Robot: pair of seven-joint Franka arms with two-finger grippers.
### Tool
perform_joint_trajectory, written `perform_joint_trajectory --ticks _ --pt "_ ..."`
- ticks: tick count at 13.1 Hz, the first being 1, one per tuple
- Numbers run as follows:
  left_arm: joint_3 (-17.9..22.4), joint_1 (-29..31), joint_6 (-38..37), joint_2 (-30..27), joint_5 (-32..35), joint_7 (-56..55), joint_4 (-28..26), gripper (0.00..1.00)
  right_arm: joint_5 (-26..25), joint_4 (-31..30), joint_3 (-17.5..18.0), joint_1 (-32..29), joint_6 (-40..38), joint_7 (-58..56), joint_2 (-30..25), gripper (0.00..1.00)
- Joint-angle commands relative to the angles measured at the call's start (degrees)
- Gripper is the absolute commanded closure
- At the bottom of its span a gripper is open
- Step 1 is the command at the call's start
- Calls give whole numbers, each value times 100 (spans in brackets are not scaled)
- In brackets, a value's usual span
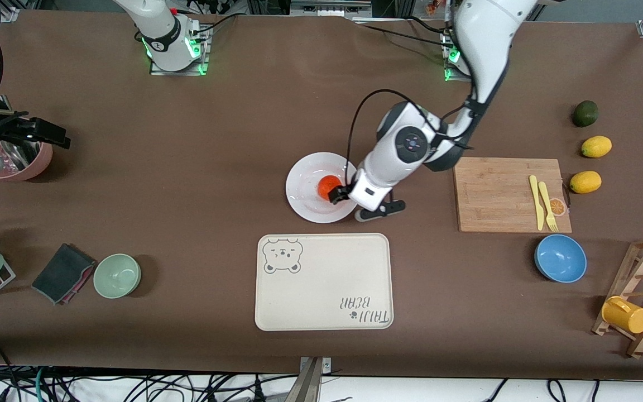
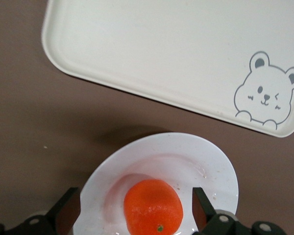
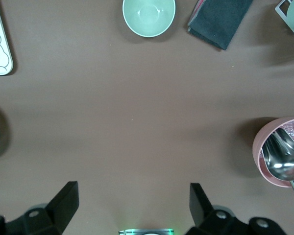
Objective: Place orange and plate with both arms
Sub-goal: 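Lower the orange onto the white plate and open the left gripper, then raise the left gripper back while the right gripper reaches toward the plate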
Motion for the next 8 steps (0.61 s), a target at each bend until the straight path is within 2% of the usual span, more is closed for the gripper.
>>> perform_joint_trajectory --ticks 1,5,8 --pt "-97 533 -635 -690 -85 46 -197 0 -14 -63 54 -48 -40 30 -55 0" --pt "-79 1456 -1804 -1446 -76 474 -197 0 12 -55 159 40 -49 -120 164 0" --pt "8 1791 -2551 -1877 124 1152 -215 0 195 -55 186 504 -40 -76 471 0"
